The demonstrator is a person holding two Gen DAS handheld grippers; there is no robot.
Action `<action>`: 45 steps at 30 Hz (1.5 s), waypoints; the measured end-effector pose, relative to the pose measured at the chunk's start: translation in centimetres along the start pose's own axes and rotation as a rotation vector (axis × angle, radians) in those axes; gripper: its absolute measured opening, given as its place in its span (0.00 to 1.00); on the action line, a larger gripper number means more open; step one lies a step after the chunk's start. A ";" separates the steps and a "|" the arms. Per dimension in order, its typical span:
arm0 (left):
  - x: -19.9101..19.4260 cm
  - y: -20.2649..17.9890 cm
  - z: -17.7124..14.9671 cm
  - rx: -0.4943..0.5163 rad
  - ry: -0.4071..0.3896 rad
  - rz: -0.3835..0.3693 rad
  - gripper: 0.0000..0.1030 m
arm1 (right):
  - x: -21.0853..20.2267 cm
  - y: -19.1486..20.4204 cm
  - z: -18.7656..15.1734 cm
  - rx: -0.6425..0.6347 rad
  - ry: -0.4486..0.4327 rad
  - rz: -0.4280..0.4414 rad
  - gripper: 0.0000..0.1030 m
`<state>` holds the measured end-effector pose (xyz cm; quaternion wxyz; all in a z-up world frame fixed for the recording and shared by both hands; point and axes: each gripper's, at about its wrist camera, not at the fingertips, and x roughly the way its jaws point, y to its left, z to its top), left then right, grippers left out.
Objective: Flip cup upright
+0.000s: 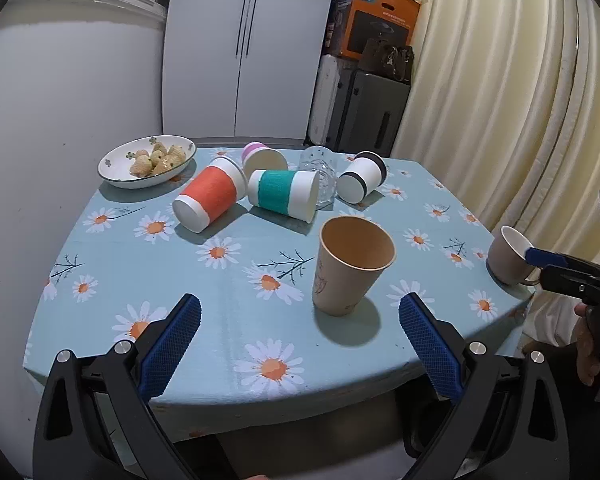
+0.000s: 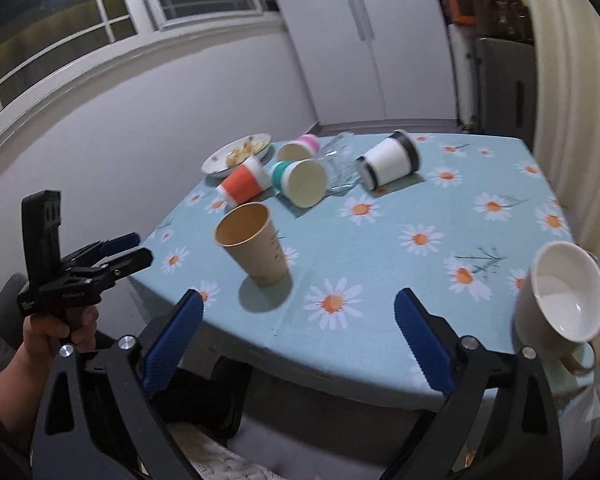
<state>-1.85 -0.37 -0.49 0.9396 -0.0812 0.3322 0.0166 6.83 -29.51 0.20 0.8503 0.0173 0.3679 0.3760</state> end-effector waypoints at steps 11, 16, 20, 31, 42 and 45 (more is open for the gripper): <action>-0.6 -0.9 -0.4 0.027 0.005 -0.004 0.94 | 1.6 1.1 -0.2 -0.060 0.036 -0.037 0.95; -0.1 -0.9 -0.4 0.020 0.018 -0.010 0.94 | 1.9 1.5 -0.2 -0.077 0.039 -0.040 0.95; 0.0 -1.1 -0.5 0.032 0.023 -0.007 0.94 | 1.9 1.5 -0.1 -0.067 0.036 -0.030 0.95; 0.2 -1.4 -0.5 0.040 0.028 -0.004 0.94 | 2.1 1.6 0.2 -0.066 0.036 -0.027 0.95; 0.5 -1.4 -0.6 0.053 0.038 -0.002 0.94 | 2.1 1.3 0.3 -0.055 0.029 -0.088 0.95; 0.6 -1.4 -0.7 0.057 0.042 -0.001 0.94 | 2.0 1.1 0.2 -0.053 0.022 -0.129 0.95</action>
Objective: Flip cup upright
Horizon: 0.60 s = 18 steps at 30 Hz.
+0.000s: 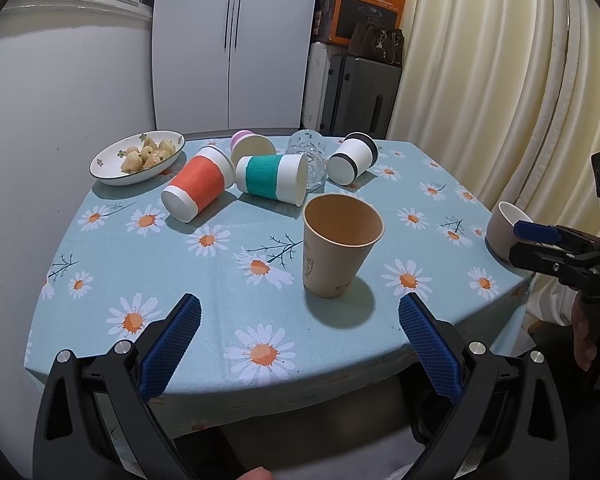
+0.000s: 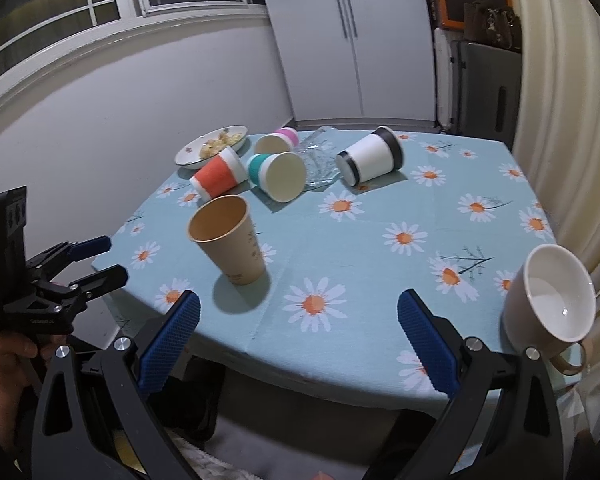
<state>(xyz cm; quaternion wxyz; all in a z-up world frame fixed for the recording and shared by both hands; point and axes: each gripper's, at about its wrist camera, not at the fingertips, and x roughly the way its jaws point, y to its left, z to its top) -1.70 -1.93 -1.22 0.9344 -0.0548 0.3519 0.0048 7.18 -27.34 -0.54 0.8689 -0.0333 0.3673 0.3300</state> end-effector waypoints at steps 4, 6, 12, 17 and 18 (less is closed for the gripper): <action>0.0 -0.1 0.0 -0.001 0.000 -0.001 0.94 | -0.4 -0.4 -0.2 0.008 -0.013 -0.051 0.95; 0.0 0.0 0.0 -0.005 0.001 0.001 0.94 | -0.6 -0.5 -0.3 0.007 -0.018 -0.065 0.95; 0.0 0.2 0.0 -0.019 -0.001 0.007 0.94 | -0.3 -0.3 -0.3 -0.007 -0.007 -0.072 0.95; 0.1 0.4 0.1 -0.032 0.000 0.013 0.94 | 0.0 0.0 -0.4 -0.024 0.004 -0.072 0.95; 0.1 0.4 0.1 -0.032 0.001 0.016 0.94 | 0.1 0.0 -0.3 -0.026 0.004 -0.071 0.95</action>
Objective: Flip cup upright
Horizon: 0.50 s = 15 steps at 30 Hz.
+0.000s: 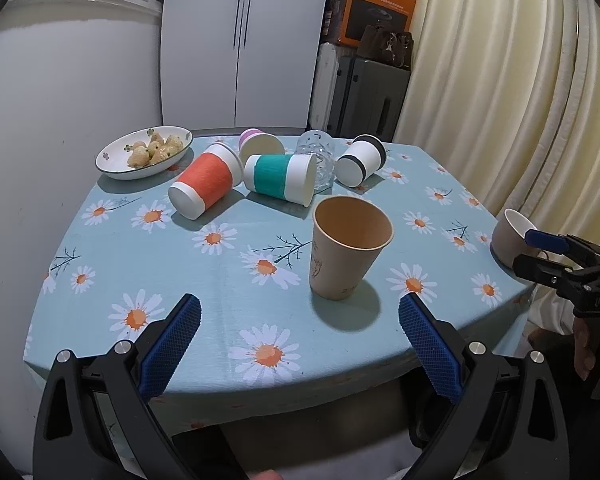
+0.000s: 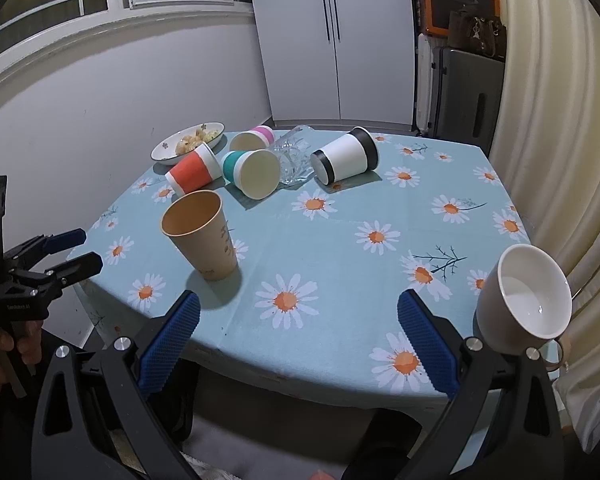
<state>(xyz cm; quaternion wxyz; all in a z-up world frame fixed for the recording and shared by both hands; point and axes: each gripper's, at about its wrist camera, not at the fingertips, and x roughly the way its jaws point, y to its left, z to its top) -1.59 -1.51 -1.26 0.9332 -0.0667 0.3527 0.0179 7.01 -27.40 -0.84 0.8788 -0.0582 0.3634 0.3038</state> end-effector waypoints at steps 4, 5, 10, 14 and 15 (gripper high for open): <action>0.1 -0.2 -0.1 0.008 0.005 0.016 0.94 | 0.0 0.1 0.0 -0.002 0.000 0.001 0.95; 0.1 -0.2 -0.1 0.008 0.006 0.016 0.94 | 0.0 0.1 0.0 -0.002 0.001 0.001 0.95; 0.2 -0.4 -0.1 0.015 0.012 0.020 0.94 | 0.0 0.2 0.0 -0.003 0.001 -0.001 0.95; 0.2 -0.4 -0.1 0.016 0.014 0.021 0.94 | 0.0 0.3 0.0 -0.009 -0.004 -0.004 0.95; 0.2 -0.4 -0.1 0.017 0.013 0.021 0.94 | 0.0 0.3 -0.1 -0.011 -0.005 -0.005 0.95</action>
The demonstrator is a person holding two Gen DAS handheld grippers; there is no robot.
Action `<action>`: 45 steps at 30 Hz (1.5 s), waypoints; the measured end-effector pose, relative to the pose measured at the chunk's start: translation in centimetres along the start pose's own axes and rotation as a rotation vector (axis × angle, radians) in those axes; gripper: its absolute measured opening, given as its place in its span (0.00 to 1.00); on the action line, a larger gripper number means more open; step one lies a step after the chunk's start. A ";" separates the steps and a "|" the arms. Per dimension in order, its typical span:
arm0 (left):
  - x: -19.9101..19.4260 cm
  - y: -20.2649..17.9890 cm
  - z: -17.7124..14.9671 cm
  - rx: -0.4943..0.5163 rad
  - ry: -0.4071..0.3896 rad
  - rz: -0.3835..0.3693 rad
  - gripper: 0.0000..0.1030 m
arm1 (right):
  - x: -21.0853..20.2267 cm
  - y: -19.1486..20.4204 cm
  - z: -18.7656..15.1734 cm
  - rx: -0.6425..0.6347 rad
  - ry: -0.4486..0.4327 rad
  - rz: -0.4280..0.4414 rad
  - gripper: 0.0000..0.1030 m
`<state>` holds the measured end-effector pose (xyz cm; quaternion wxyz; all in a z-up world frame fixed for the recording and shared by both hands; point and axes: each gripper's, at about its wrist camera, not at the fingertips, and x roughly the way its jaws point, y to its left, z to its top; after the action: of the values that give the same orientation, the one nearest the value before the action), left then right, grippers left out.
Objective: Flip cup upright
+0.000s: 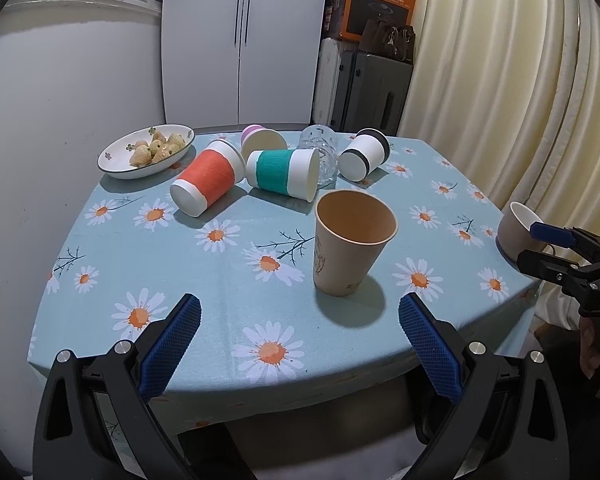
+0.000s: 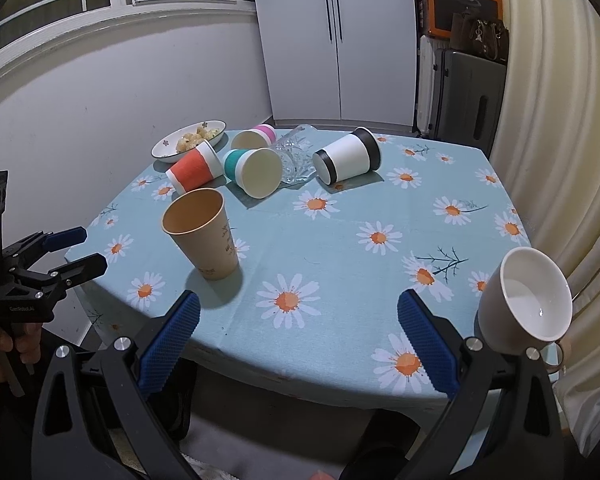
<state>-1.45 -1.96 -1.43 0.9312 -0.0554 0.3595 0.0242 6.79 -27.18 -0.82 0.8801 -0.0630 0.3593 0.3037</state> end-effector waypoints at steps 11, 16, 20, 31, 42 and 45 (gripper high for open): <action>0.1 -0.1 0.0 0.003 0.003 0.012 0.94 | 0.0 -0.1 0.0 0.001 0.001 0.001 0.95; 0.0 0.0 0.1 -0.005 -0.001 0.010 0.94 | 0.0 -0.1 0.1 0.001 0.002 0.002 0.95; 0.1 -0.1 0.0 0.001 0.002 0.020 0.94 | 0.0 0.0 0.1 -0.001 0.003 0.001 0.95; 0.1 -0.4 -0.1 0.010 0.004 0.024 0.94 | 0.1 0.1 0.1 -0.005 0.013 -0.003 0.95; 0.1 -0.5 -0.2 0.020 -0.004 0.037 0.94 | 0.3 0.2 0.1 -0.010 0.017 -0.003 0.95; 0.2 -0.5 -0.3 0.023 0.000 0.032 0.94 | 0.3 0.2 0.1 -0.010 0.018 -0.003 0.95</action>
<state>-1.50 -2.52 -1.75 0.9313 -0.0390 0.3605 0.0351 6.89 -26.87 -0.95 0.8771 -0.0707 0.3655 0.3035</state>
